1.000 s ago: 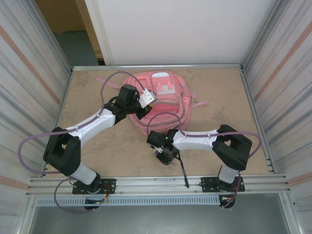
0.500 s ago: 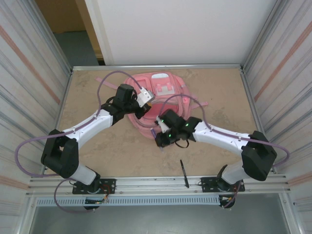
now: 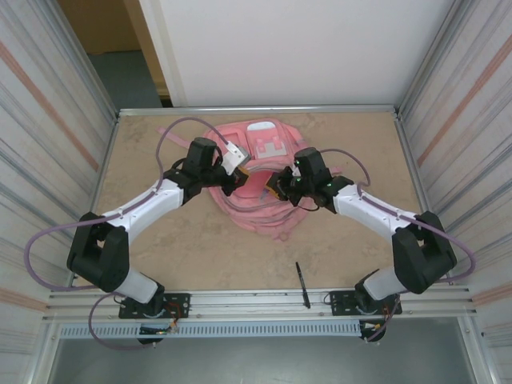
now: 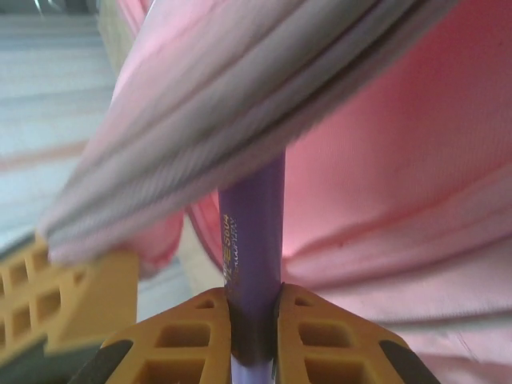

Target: Pack the student bag

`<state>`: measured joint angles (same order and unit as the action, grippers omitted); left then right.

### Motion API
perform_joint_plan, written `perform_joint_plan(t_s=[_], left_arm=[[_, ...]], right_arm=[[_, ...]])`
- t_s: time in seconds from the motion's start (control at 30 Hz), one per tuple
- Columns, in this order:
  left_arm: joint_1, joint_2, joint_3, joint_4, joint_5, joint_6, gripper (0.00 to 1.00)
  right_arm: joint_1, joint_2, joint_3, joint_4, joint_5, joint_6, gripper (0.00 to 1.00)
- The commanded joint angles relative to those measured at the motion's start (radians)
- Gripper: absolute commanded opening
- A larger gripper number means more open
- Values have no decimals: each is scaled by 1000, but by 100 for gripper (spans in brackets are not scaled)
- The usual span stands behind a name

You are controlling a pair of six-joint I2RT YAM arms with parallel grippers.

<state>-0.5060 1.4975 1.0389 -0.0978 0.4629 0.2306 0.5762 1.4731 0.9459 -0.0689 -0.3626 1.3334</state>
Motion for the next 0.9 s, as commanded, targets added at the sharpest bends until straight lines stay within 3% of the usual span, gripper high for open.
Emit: perform_joint_plan(t_s=[0.0,0.17,0.3,0.47,0.67,0.87], left_arm=[[-26,-40,0,90,76,-68,0],[-40,-42,-1,99,91,-87,0],[-53,-49,12,83,74,-84,0],[-55,-45,11,95,88,-89,0],[-47,-27,-7,124,83,-86,0],[-21,-16,-1,123,87,-66,0]], right_arm=[[-7,51,22,85,93,197,11],[-7,129,43,126,156,304,11],[-19,155,82,91,228,294,30],[-43,181,95,169,111,270,47],[-40,82,25,154,41,211,52],[-47,-117,-24,-92,35,-7,53]])
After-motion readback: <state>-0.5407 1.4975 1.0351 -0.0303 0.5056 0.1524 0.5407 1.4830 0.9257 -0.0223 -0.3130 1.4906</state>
